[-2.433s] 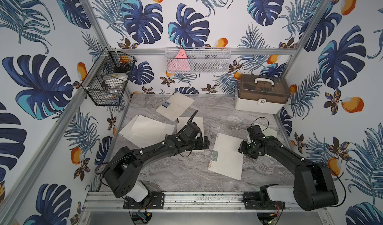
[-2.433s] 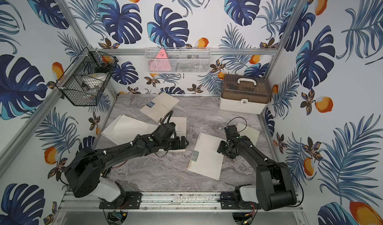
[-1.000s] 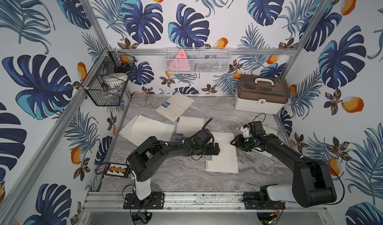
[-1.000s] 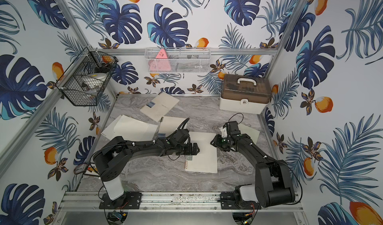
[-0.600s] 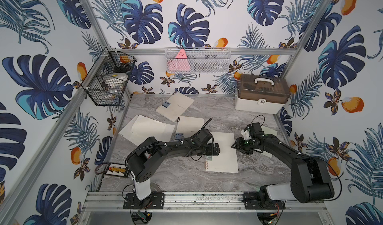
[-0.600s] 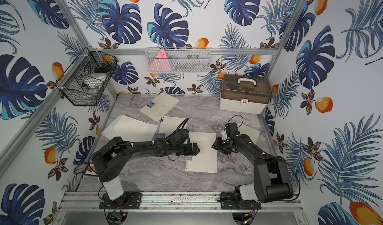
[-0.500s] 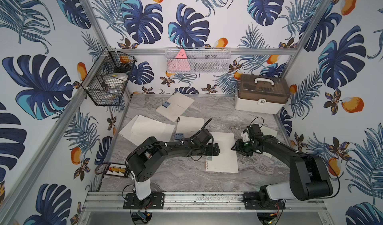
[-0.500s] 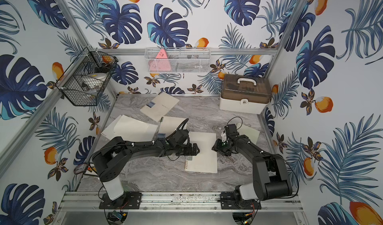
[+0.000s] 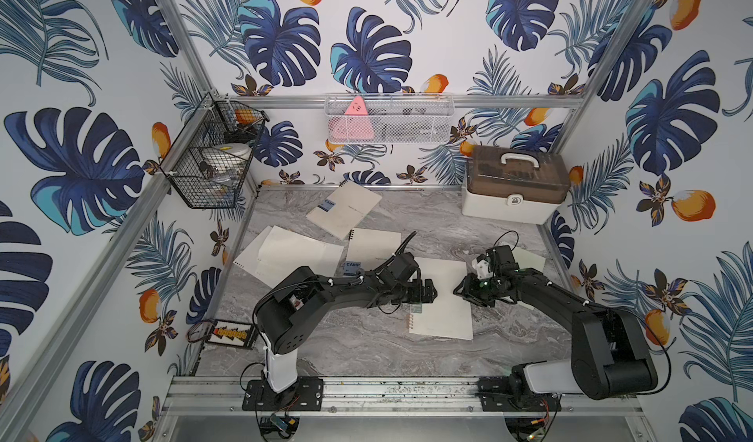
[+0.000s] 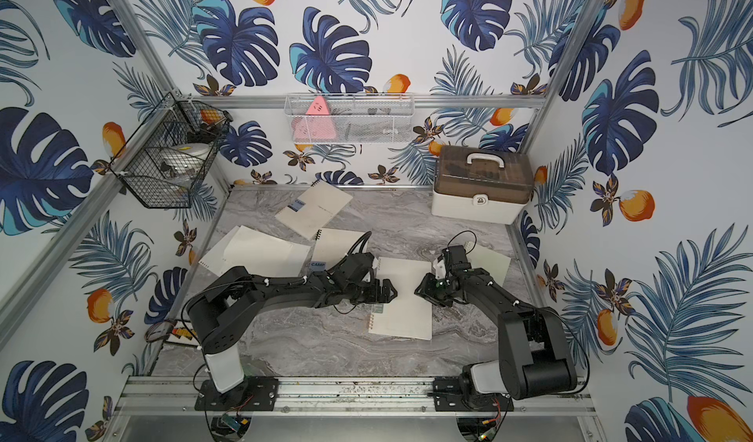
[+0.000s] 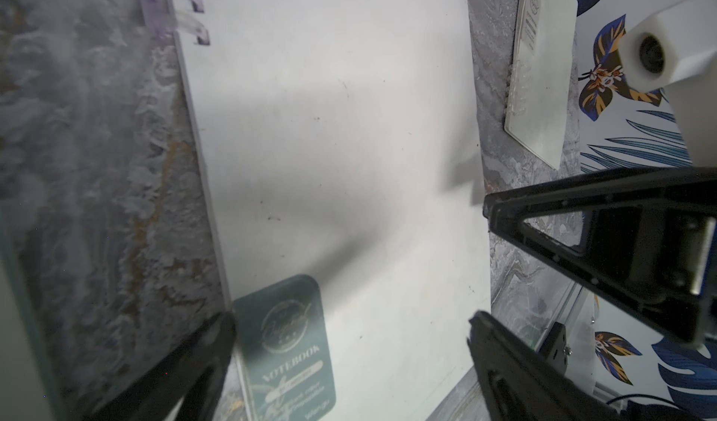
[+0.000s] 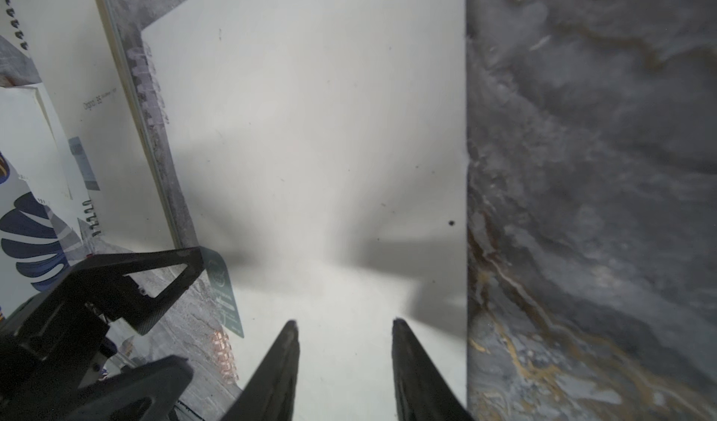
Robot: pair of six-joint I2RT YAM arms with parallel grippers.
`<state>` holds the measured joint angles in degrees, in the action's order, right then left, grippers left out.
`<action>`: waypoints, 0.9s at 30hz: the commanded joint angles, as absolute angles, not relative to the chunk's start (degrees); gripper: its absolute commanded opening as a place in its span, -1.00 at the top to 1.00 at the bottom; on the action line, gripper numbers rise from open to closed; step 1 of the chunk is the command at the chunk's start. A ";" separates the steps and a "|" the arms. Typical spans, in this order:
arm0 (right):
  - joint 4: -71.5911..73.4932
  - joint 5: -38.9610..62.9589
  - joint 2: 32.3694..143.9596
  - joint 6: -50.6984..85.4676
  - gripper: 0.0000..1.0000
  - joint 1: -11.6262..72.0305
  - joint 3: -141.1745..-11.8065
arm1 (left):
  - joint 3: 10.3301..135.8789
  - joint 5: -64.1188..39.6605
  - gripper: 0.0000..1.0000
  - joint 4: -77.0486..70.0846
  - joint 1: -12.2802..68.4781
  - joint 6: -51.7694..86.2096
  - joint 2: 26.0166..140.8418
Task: Tear off pages from different notebooks
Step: Open the notebook at the center of the board.
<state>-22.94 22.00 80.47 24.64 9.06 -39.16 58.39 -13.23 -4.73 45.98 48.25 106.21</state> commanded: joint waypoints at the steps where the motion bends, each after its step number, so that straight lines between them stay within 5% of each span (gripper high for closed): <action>1: -25.86 14.02 80.33 24.25 0.09 8.36 -39.58 | 58.05 -12.95 -0.98 -3.57 45.92 49.16 105.93; 27: -27.01 16.50 78.02 22.44 0.38 8.35 -40.84 | 57.83 -14.21 -0.98 -5.36 45.91 50.21 106.71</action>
<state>-25.50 15.59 77.80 23.90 8.19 -40.05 58.24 -13.69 -6.74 45.93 49.36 106.78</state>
